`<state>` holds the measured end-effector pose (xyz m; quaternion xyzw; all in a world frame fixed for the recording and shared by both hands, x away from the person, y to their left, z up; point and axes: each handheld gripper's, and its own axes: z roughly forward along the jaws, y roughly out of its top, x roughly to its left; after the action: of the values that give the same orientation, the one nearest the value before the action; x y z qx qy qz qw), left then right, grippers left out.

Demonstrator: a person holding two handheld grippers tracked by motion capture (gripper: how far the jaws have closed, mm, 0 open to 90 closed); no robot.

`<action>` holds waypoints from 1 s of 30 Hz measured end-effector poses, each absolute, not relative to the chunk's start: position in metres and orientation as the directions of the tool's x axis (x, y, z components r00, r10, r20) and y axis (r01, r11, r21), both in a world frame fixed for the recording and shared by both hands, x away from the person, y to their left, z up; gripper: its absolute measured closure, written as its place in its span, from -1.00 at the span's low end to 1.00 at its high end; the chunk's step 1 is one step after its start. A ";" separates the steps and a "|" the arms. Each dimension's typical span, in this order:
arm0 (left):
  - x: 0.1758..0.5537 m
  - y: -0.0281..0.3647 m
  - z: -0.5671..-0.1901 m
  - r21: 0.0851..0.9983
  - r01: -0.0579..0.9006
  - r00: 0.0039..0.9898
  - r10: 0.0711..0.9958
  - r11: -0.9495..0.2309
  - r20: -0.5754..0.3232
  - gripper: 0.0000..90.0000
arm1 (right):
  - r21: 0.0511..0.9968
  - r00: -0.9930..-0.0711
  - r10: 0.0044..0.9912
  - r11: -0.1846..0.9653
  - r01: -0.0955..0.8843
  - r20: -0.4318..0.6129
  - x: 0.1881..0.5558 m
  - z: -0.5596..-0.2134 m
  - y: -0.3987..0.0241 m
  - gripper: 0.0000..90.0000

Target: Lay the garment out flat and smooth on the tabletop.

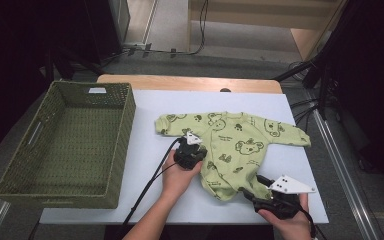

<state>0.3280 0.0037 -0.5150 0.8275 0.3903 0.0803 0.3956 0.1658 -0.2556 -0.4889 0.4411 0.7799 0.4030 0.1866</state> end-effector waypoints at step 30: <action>0.248 0.017 -0.457 0.818 0.402 0.841 0.519 -0.411 -0.152 0.07 | 0.812 -0.500 0.849 0.166 0.559 0.171 0.234 -0.478 -0.274 0.85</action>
<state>0.2480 0.0167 -0.4570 0.8377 0.2749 0.0626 0.4677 0.2338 -0.2737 -0.4783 0.4721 0.7456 0.4408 0.1641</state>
